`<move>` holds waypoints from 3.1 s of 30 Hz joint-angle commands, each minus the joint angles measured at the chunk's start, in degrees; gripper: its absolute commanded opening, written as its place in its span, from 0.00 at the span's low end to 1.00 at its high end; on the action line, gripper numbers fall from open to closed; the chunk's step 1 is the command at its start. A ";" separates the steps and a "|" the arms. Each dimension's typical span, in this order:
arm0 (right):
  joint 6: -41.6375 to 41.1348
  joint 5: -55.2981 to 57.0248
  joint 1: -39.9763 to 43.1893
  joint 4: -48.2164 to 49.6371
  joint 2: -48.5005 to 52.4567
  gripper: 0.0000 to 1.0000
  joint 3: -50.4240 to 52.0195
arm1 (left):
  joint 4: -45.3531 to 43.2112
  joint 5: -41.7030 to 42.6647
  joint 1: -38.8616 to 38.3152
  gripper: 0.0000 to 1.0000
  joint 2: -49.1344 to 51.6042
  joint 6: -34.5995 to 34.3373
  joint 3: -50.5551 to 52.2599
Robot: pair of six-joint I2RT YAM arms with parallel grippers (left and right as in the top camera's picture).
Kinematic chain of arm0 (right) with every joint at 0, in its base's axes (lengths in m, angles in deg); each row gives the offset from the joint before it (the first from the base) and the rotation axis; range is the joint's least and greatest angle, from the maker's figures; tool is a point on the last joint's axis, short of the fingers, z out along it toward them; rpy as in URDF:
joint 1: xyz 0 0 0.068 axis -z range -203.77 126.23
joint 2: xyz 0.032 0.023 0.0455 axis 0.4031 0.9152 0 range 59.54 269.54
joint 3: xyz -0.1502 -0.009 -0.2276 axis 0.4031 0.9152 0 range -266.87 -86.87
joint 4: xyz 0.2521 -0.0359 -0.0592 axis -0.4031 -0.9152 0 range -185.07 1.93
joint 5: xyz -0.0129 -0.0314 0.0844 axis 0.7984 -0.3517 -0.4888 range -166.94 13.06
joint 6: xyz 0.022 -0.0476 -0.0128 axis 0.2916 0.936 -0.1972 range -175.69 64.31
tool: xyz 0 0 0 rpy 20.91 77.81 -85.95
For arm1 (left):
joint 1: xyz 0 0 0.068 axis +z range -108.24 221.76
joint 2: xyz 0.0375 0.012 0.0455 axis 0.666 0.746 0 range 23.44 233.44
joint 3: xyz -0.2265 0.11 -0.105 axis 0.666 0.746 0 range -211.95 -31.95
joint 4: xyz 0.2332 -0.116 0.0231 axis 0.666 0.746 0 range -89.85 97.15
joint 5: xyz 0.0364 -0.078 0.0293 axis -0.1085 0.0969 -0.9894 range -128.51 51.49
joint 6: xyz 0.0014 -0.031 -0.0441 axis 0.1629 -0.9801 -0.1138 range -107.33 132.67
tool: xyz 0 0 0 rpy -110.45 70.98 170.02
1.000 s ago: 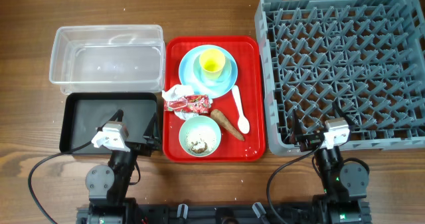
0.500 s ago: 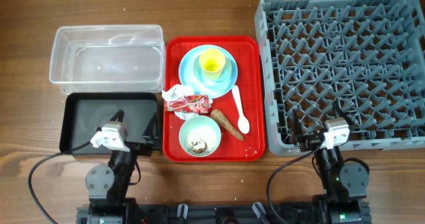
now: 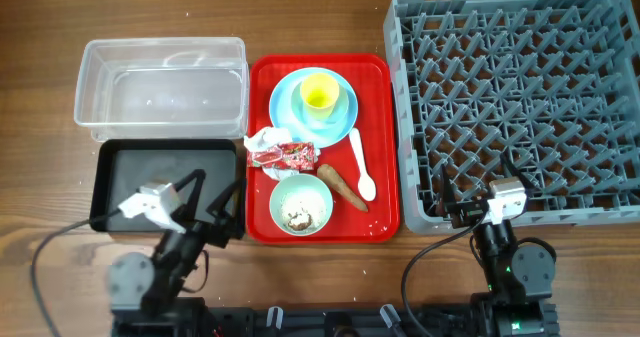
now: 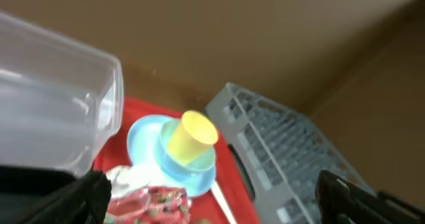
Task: Sort waste into correct bins and load items into the dishwasher rack
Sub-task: 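Raise the left gripper from rest toward the red tray, then move the left gripper over the pale green rice bowl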
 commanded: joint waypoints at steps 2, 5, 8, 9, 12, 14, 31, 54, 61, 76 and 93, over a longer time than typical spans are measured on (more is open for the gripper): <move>0.52 -0.74 0.17 0.15 -0.68 1.00 0.04 | 12.59 1.25 -0.31 1.00 13.75 5.60 -20.13; 0.52 -0.74 0.17 0.15 -0.68 1.00 0.04 | 29.07 2.62 -0.39 1.00 28.17 8.90 -36.54; 0.50 -0.74 0.17 0.15 -0.68 1.00 0.04 | 37.27 4.50 -0.42 1.00 39.58 8.90 -47.98; 0.52 -0.74 0.17 0.15 -0.68 1.00 0.04 | 37.73 6.91 -0.42 1.00 42.77 8.74 -50.29; 0.50 -0.74 0.17 0.15 -0.68 1.00 0.04 | 37.81 14.21 -0.42 1.00 47.52 8.74 -51.21; 0.50 -0.74 0.17 0.15 -0.68 1.00 0.04 | 38.18 16.68 -0.42 1.00 49.90 8.74 -51.21; 0.52 -0.74 0.17 0.15 -0.68 1.00 0.04 | 34.32 16.83 -24.59 0.04 65.44 7.50 -51.12; 0.52 -0.74 0.17 0.15 -0.68 1.00 0.04 | 32.26 -25.79 -48.59 0.09 90.90 -18.29 -51.12; 0.50 -0.74 0.17 0.15 -0.68 1.00 0.04 | 30.34 -30.08 -48.54 0.21 91.47 -18.29 -51.12; 0.52 -0.74 0.17 0.15 -0.68 1.00 0.04 | 29.68 -32.65 -48.65 0.30 91.49 -18.34 -49.86; 0.50 -0.74 0.17 0.15 -0.68 1.00 0.04 | 28.63 -32.79 -51.87 0.26 91.54 -18.34 -47.67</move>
